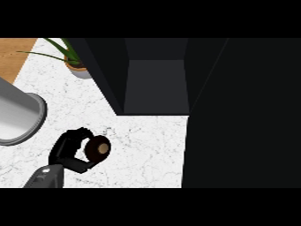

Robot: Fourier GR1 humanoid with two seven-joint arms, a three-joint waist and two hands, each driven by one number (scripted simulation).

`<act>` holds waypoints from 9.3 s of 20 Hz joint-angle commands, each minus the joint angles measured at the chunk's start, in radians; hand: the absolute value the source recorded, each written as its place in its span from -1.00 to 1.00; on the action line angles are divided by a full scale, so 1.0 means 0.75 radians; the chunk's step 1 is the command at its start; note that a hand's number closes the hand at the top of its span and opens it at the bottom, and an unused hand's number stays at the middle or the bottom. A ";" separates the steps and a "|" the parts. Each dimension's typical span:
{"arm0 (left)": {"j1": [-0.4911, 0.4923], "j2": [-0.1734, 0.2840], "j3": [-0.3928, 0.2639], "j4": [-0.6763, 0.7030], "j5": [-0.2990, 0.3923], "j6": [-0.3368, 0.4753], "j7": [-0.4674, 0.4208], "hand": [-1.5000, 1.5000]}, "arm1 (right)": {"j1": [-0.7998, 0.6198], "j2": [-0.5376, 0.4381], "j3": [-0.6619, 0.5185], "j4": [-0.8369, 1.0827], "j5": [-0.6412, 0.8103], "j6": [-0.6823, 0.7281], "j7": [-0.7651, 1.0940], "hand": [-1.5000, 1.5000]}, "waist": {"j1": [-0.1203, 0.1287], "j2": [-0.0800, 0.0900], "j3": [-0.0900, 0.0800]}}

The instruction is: Pick up the wine, place it into the cabinet and close the cabinet

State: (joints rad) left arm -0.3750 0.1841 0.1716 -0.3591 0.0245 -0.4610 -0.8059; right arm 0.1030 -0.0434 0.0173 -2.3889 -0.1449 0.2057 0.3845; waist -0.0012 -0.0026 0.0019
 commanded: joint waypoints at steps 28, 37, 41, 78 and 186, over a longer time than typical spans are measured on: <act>0.865 -0.245 -0.362 -1.680 0.493 0.253 0.595 1.00 | 0.055 0.023 -0.030 0.065 -0.032 0.036 -0.086 -1.00 | 0.005 0.001 -0.001; 0.556 -0.245 -0.482 -1.754 0.468 0.617 0.778 1.00 | 0.090 0.053 0.047 -0.050 0.026 0.000 -0.025 -1.00 | -0.010 0.002 -0.002; 0.422 -0.245 -0.509 -1.701 0.512 0.725 0.811 1.00 | 0.028 0.022 -0.034 0.092 -0.035 0.043 -0.094 -1.00 | -0.005 0.003 -0.002; -0.261 -0.246 -0.863 -0.702 0.774 1.256 0.381 1.00 | -0.059 -0.044 -0.155 0.125 -0.137 0.066 -0.046 -1.00 | -0.019 0.006 -0.003; 0.583 0.528 -0.964 -2.183 0.895 1.290 0.496 -1.00 | 0.035 -0.191 0.182 -0.069 -0.076 0.313 0.124 1.00 | 0.023 -0.004 -0.003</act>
State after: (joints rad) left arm -0.0433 0.4928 -0.6123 -1.9073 0.6852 0.5183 -0.4293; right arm 0.0979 -0.1572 0.0973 -2.3735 -0.1594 0.3903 0.4234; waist 0.0165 -0.0047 0.0003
